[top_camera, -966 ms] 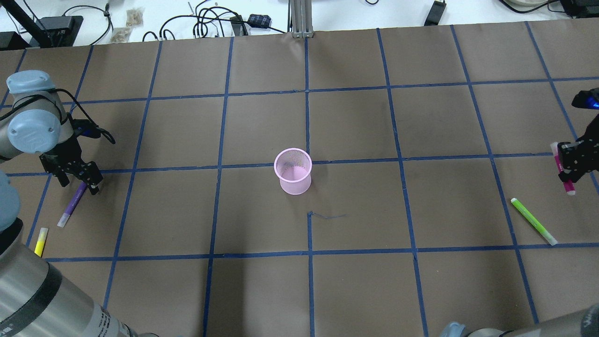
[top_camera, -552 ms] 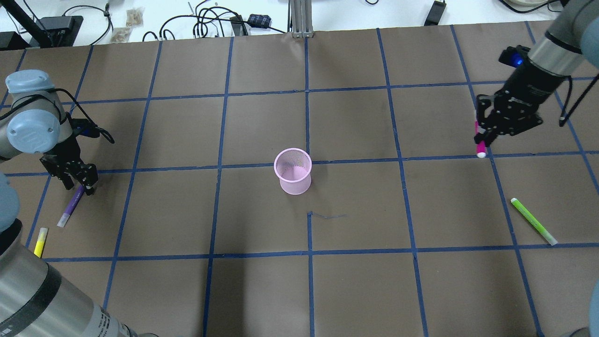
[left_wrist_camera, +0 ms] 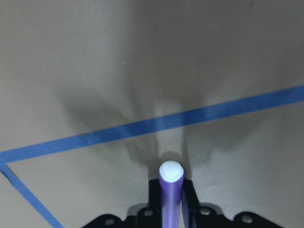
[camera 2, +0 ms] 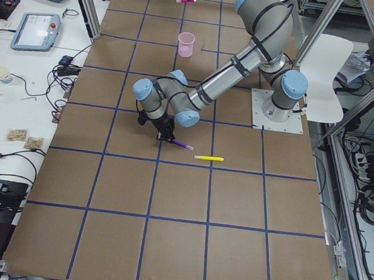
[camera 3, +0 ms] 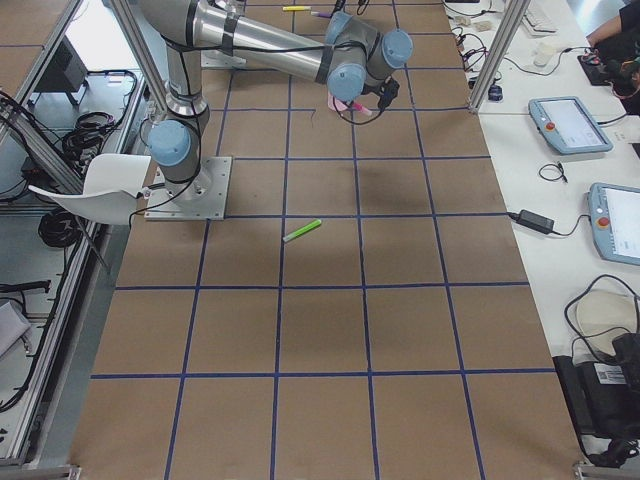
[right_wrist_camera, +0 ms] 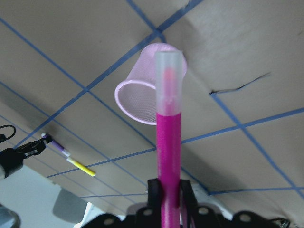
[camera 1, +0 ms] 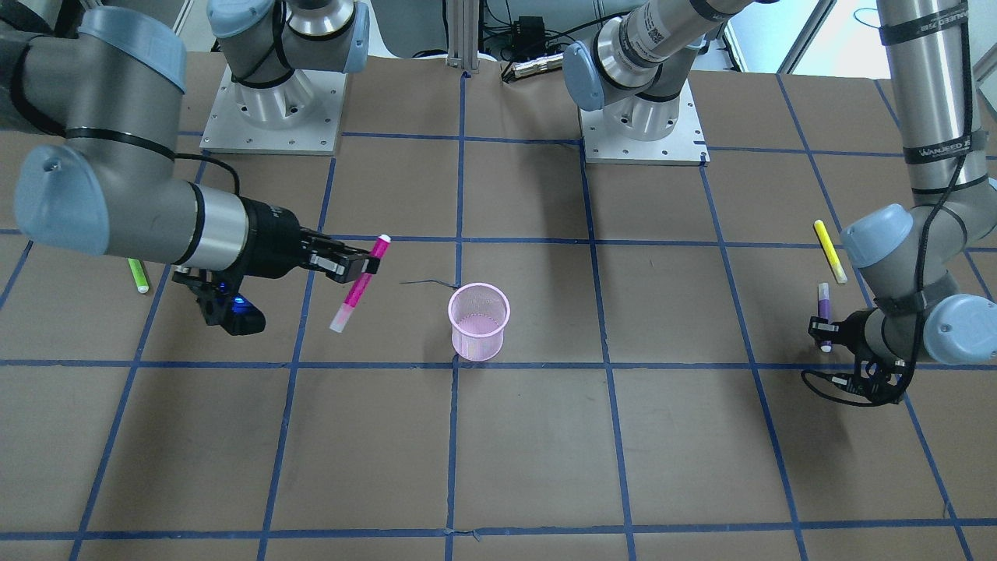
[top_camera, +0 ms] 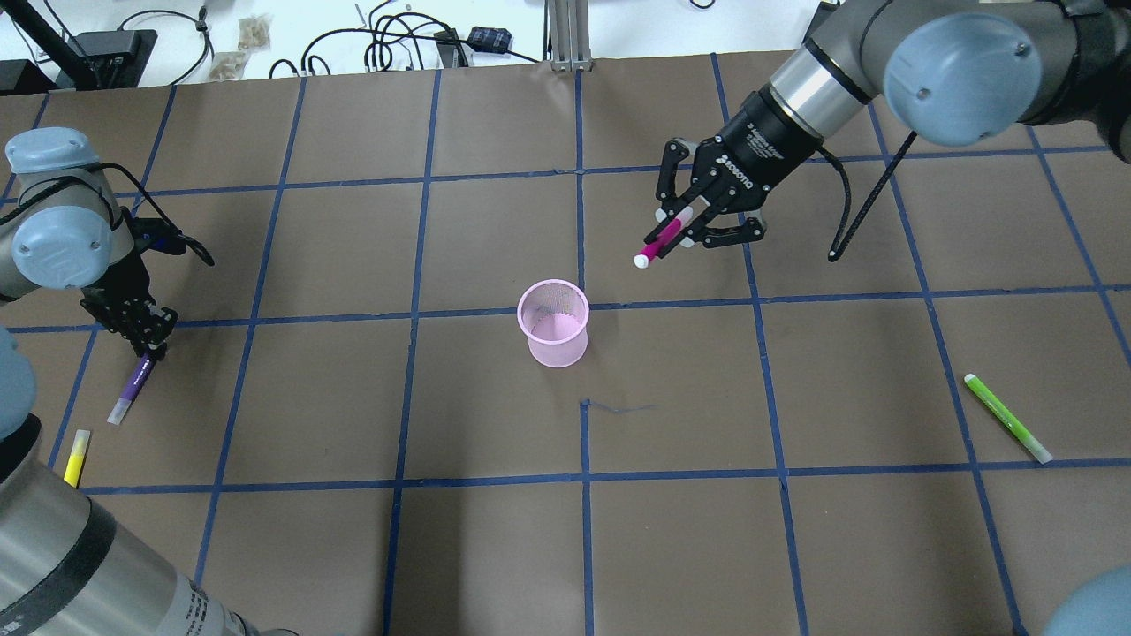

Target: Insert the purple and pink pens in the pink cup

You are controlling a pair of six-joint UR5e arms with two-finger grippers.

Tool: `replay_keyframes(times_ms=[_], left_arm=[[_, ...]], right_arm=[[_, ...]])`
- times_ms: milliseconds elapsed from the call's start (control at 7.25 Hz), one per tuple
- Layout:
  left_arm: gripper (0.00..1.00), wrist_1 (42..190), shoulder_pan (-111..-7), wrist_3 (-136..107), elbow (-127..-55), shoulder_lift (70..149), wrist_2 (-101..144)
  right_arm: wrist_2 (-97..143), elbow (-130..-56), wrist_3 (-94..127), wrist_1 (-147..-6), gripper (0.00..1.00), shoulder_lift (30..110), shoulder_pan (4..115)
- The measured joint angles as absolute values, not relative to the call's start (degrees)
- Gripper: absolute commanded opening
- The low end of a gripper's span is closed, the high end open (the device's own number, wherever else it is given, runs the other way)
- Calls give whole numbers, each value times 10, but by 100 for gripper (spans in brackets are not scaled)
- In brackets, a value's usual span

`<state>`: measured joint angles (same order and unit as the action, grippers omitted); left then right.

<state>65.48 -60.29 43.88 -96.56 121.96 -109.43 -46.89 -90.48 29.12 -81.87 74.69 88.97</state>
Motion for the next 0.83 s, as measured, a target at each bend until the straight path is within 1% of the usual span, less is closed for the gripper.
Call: replay_keyframes(times_ms=[138, 552, 828], left_arm=[[0, 642, -604, 450, -963, 1217, -1094], [0, 635, -610, 463, -960, 1194, -1054], [0, 648, -623, 463, -960, 1171, -1044]], right_arm=[[-405, -922, 313, -820, 0, 746, 905], [-243, -1015, 323, -849, 0, 746, 924], [-202, -1045, 323, -861, 0, 735, 930]])
